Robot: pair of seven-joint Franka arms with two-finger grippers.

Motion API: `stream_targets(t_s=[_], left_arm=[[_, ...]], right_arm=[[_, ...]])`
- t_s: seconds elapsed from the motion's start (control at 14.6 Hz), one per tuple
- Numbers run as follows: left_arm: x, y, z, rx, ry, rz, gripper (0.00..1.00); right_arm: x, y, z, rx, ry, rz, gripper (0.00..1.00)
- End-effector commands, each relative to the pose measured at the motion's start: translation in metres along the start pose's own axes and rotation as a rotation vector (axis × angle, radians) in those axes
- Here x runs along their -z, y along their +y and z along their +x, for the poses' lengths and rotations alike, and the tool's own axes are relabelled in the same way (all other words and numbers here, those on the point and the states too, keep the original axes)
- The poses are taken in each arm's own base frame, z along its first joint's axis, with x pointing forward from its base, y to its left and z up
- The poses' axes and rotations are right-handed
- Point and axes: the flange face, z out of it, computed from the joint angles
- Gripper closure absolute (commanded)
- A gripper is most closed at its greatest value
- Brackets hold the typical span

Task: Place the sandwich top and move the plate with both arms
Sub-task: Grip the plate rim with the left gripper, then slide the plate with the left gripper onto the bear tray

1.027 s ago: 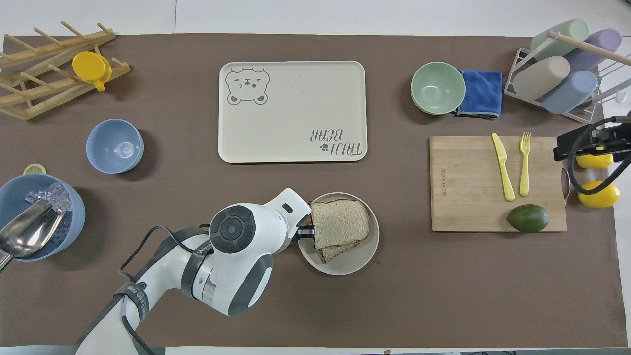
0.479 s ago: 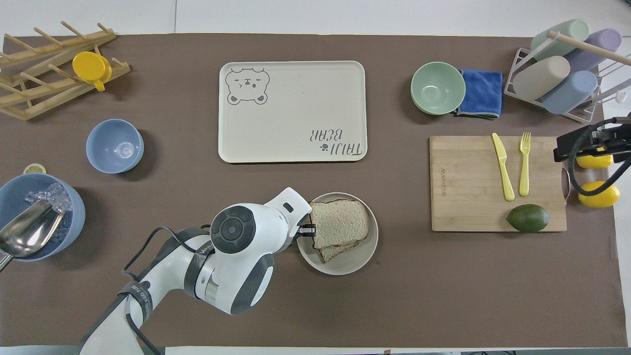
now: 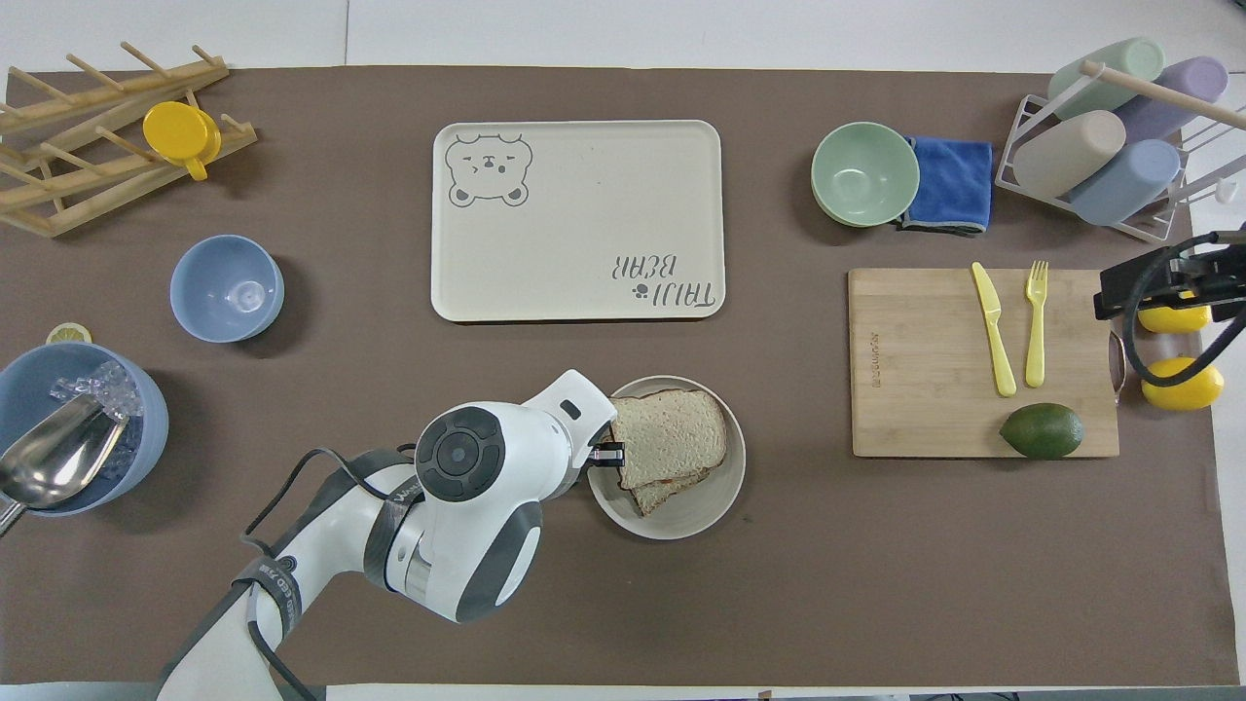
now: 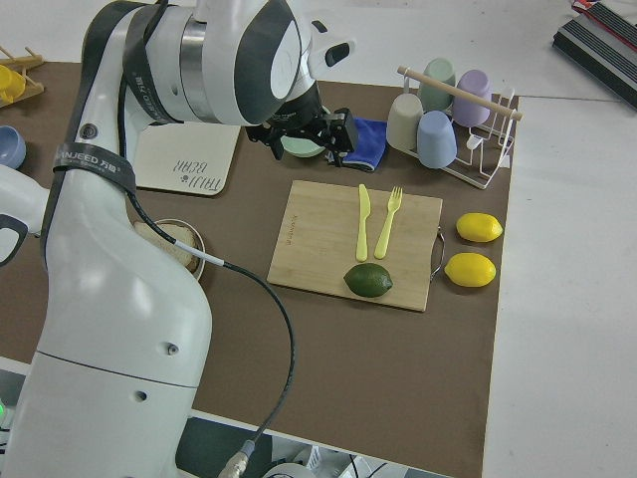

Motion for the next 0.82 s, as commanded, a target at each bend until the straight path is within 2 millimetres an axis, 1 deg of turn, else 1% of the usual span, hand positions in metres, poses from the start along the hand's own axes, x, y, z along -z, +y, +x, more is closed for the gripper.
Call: stream_targets(t_s=[0.0,0.14,0.21,0.34,0.41,0.48,0.62,0.68,0.75], left_arm=[[0.007,-0.009,0.009,0.024,0.012,-0.012,1.0],[0.035,-0.01,0.025,0.043,-0.012,-0.021,1.0],[0.056,-0.014,0.038,0.06,-0.024,-0.029,1.0],[0.089,-0.028,0.063,0.094,-0.037,-0.041,1.0],[0.108,-0.035,0.081,0.122,-0.039,-0.057,1.0],[0.123,-0.036,0.099,0.143,-0.042,-0.078,1.0],[0.148,-0.056,0.141,0.195,-0.019,-0.099,1.0],[0.155,-0.063,0.155,0.209,-0.006,-0.105,1.0],[0.162,-0.076,0.176,0.235,0.01,-0.111,1.0]], right_arm=[[0.001,0.003,-0.005,0.019,-0.003,0.018,0.0],[0.001,0.003,-0.005,0.019,-0.003,0.018,0.0],[0.001,0.003,-0.005,0.019,-0.003,0.018,0.0],[0.001,0.003,-0.005,0.019,-0.003,0.018,0.0],[0.001,0.003,-0.005,0.019,-0.003,0.018,0.0],[0.001,0.003,-0.005,0.019,-0.003,0.018,0.0],[0.001,0.003,-0.005,0.019,-0.003,0.018,0.0],[0.001,0.003,-0.005,0.019,-0.003,0.018,0.0],[0.001,0.003,-0.005,0.019,-0.003,0.018,0.0]])
